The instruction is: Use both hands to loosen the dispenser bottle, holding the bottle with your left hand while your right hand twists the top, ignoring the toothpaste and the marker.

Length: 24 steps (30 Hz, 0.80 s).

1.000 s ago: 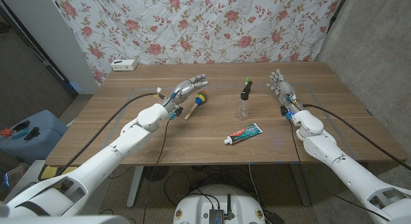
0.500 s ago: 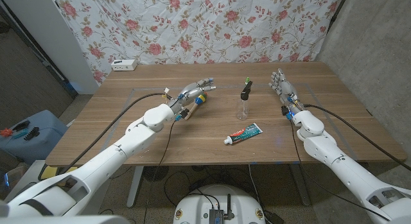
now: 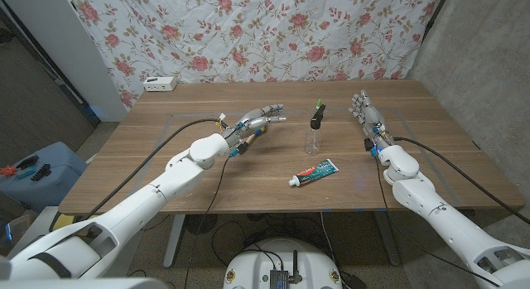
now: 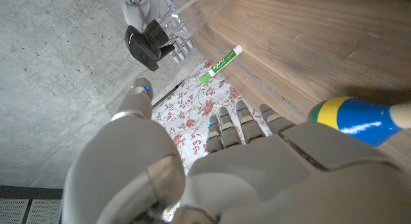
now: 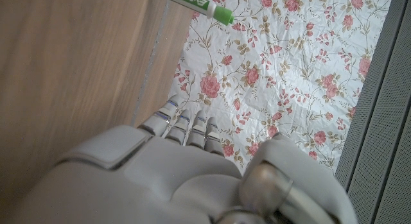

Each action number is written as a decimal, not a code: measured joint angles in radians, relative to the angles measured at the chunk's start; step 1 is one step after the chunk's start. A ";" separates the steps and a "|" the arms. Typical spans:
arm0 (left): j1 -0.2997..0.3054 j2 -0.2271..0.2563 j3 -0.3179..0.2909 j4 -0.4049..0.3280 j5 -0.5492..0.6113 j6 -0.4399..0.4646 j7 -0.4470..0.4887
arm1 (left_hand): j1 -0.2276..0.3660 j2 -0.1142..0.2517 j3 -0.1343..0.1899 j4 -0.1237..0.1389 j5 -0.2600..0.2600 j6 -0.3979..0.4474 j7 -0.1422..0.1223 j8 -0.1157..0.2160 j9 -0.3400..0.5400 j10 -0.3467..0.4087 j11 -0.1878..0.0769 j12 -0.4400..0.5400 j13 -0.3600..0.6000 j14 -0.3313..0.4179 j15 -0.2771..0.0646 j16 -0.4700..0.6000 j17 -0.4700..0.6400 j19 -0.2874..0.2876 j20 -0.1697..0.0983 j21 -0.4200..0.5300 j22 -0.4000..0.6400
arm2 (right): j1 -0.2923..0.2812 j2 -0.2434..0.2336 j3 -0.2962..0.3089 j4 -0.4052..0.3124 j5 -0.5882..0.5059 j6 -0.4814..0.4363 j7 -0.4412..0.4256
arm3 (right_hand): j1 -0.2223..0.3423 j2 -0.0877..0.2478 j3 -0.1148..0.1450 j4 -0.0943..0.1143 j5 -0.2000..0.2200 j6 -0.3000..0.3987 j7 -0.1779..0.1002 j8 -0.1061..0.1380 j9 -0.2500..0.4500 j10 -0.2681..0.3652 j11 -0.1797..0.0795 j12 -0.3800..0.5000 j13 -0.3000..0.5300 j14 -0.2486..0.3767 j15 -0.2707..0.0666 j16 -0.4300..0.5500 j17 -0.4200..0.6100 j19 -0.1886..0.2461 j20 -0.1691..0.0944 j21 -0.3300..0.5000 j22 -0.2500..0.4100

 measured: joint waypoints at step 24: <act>-0.054 -0.038 0.061 0.068 0.091 -0.048 -0.017 | 0.130 -0.037 -0.040 0.005 0.041 0.018 0.004 0.004 0.002 0.030 0.005 0.000 0.003 0.041 -0.002 0.000 0.000 -0.033 0.040 0.000 0.000 | -0.043 -0.001 0.017 -0.036 0.002 0.019 -0.038 | 0.000 0.000 0.004 0.004 0.000 0.000 0.000 0.000 0.000 0.000 0.000 -0.004 0.000 0.000 0.000 -0.004 0.000 0.000 0.000 0.000 0.000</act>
